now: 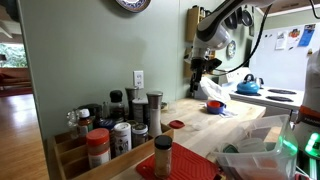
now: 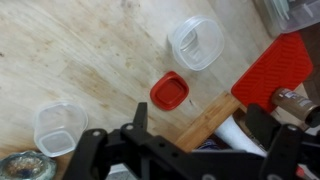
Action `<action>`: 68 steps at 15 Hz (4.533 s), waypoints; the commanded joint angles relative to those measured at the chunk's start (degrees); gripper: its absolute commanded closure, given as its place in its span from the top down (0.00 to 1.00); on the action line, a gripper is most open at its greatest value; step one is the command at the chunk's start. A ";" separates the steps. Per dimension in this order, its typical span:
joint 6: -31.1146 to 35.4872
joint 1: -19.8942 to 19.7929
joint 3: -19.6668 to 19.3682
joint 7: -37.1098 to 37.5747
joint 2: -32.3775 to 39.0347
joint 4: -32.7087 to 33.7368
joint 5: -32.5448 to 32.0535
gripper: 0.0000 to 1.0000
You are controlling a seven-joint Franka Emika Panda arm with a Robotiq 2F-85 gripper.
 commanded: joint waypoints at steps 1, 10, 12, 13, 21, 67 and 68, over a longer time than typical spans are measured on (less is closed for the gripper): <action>-0.04 1.29 1.46 3.73 2.14 -0.23 0.05 1.00; 3.31 0.73 2.63 5.25 6.83 -2.02 -1.48 1.00; 5.13 0.69 2.86 5.41 8.16 -2.11 -1.58 1.00; 6.19 0.66 2.96 5.70 8.71 -2.22 -1.66 1.00; 9.81 0.26 3.89 8.76 12.63 -2.30 -4.93 0.87; -14.39 8.49 2.14 73.45 24.81 17.34 -72.72 0.81; -14.15 8.39 2.20 73.29 24.63 17.37 -72.42 0.88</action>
